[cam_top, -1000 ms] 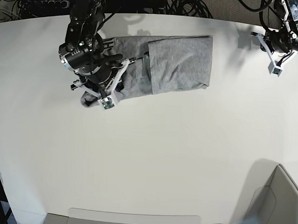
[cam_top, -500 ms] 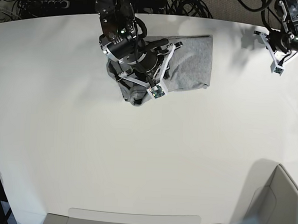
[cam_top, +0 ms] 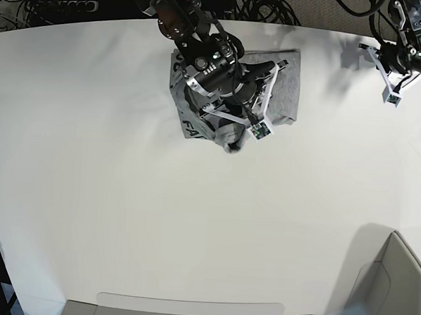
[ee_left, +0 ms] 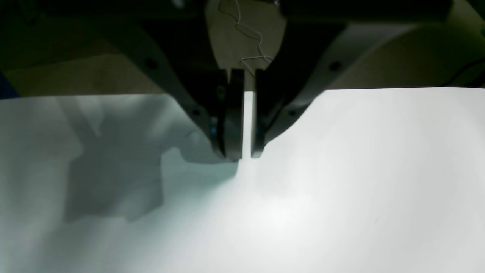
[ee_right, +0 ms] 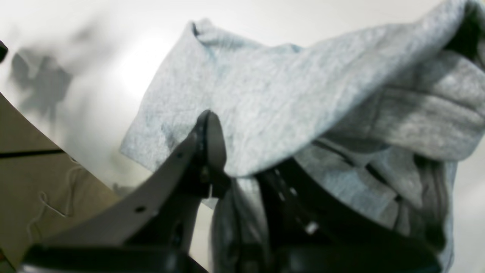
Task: Fold the T-shirt properly
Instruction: 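Fold the strip end with the right gripper over onto the left-folded half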
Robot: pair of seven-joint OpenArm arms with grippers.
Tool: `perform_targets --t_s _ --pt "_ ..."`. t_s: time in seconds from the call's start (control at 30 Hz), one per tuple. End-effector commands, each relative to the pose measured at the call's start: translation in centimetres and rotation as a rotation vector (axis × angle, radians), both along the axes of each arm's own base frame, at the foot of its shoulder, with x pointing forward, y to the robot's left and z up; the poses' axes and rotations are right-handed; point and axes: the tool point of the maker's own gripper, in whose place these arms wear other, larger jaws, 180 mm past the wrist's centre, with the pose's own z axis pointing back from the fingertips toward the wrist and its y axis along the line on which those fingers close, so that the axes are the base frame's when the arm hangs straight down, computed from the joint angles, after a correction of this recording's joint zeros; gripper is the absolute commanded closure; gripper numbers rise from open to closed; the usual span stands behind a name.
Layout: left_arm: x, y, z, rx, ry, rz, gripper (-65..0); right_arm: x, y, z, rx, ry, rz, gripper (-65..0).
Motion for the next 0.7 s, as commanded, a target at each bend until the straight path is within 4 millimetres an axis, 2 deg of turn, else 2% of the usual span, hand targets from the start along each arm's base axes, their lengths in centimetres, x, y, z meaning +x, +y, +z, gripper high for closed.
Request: perform_targets --t_s 0.0,0.13,0.2,0.33,0.47,0.6,0.67 --pt "0.4 0.8 0.8 0.027 -0.013 -0.008 -3.7 0.8 1.2 1.7 0.05 -0.045 0.01 0.0" --pt "0.4 0.7 0.8 0.025 -0.013 -0.007 -3.7 0.7 2.1 2.3 0.048 -0.075 0.053 0.0" --pt "0.4 0.6 0.7 0.024 -0.012 -0.01 -3.7 0.6 2.5 2.0 0.034 -0.074 0.074 0.0" --pt "0.5 0.6 0.7 0.022 -0.013 -0.01 -3.7 0.8 3.0 0.2 -0.025 -0.051 0.111 0.0" --pt "0.5 0.6 0.7 0.022 -0.013 -0.01 -3.7 0.5 4.6 -0.8 -0.011 -0.083 0.154 0.0" --pt "0.2 0.6 0.6 0.022 -0.007 -0.01 -3.7 -0.5 5.3 -2.1 -0.038 -0.073 0.2 0.0" --pt "0.2 0.5 0.6 0.021 -0.007 -0.01 -3.7 -1.1 5.9 -2.0 -0.023 -0.069 0.222 -6.3"
